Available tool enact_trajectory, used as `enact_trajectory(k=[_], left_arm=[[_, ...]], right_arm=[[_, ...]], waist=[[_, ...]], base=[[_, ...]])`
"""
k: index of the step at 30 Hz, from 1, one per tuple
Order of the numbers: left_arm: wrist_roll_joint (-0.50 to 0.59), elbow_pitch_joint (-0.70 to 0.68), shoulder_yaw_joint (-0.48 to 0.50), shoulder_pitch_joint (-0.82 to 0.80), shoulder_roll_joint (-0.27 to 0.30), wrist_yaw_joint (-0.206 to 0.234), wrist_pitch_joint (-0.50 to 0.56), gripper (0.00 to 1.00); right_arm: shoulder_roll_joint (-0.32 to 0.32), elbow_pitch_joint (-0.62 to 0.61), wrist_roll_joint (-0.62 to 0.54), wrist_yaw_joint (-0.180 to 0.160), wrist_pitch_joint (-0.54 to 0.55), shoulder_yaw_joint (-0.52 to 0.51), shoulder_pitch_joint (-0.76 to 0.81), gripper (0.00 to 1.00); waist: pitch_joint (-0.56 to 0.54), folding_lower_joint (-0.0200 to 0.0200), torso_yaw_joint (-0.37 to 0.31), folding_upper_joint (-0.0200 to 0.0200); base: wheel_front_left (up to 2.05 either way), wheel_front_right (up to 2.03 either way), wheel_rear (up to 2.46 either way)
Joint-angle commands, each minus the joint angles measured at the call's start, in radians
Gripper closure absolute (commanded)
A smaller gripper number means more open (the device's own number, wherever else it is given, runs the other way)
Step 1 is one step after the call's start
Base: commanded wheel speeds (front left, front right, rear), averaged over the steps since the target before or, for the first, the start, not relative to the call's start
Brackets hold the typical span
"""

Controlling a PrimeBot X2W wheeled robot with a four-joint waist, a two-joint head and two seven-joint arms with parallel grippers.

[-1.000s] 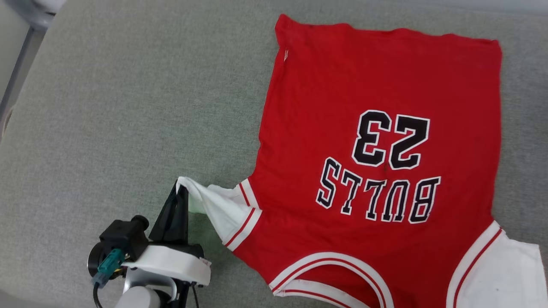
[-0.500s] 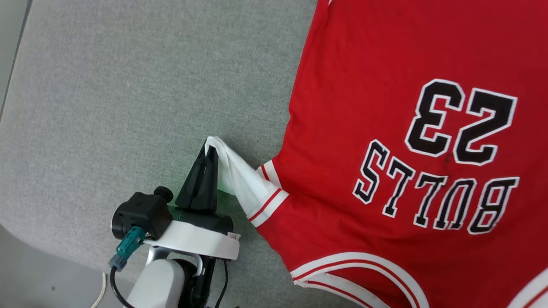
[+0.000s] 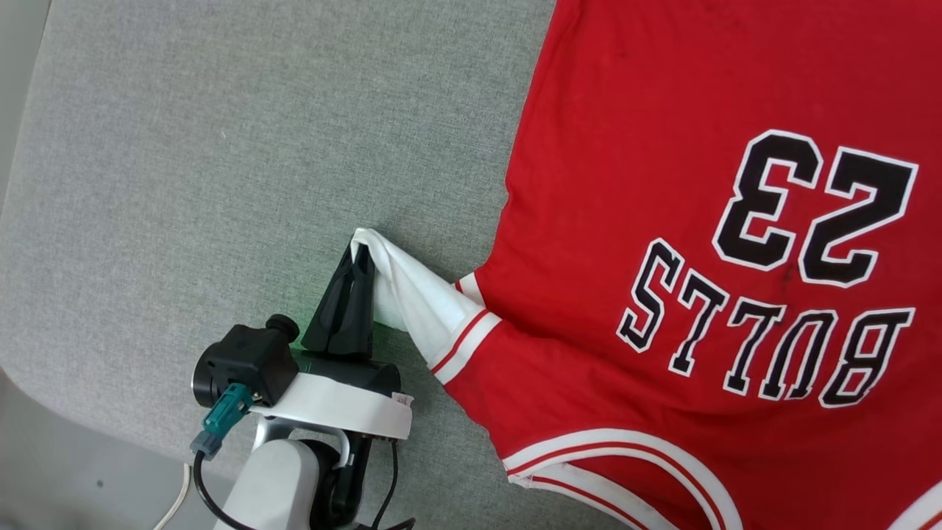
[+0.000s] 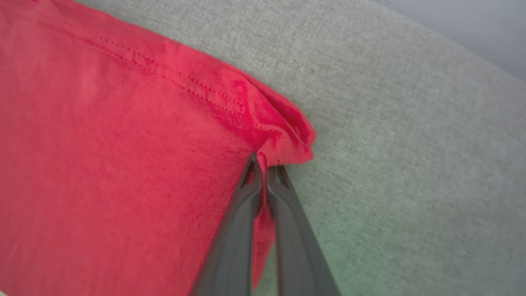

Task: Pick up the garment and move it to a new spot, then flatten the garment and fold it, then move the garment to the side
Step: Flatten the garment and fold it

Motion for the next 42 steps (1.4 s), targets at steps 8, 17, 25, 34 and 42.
enact_trajectory(k=[8, 17, 25, 34, 42], left_arm=[[0.026, 0.025, 0.034, 0.033, -0.004, -0.003, -0.002, 1.00], [0.037, 0.053, 0.067, 0.119, 0.022, 0.000, -0.002, 1.00], [0.023, 0.066, 0.092, 0.204, 0.054, 0.019, 0.004, 1.00], [0.000, 0.039, 0.117, 0.294, 0.084, 0.037, 0.027, 1.00], [-0.011, 0.033, 0.123, 0.316, 0.096, 0.041, 0.033, 1.00]], right_arm=[[0.001, 0.002, 0.031, -0.001, -0.114, 0.089, 0.038, 1.00], [-0.118, -0.085, 0.142, -0.001, -0.218, 0.228, 0.179, 1.00], [-0.248, -0.177, 0.282, -0.001, -0.328, 0.254, 0.461, 1.00], [-0.234, -0.164, 0.388, -0.001, -0.470, 0.182, 0.894, 1.00], [-0.130, -0.129, 0.391, -0.001, -0.519, 0.142, 1.104, 1.00]], waist=[[-0.110, 0.0000, -0.046, 0.0000], [-0.280, 0.0000, -0.128, 0.0000], [-0.419, 0.0000, -0.215, 0.0000], [-0.501, 0.0000, -0.282, 0.0000], [-0.514, 0.0000, -0.307, 0.0000]], base=[[0.00, 0.00, 0.00], [0.00, 0.00, 0.00], [0.00, 0.00, 0.00], [0.00, 0.00, 0.00], [0.00, 0.00, 0.00]])
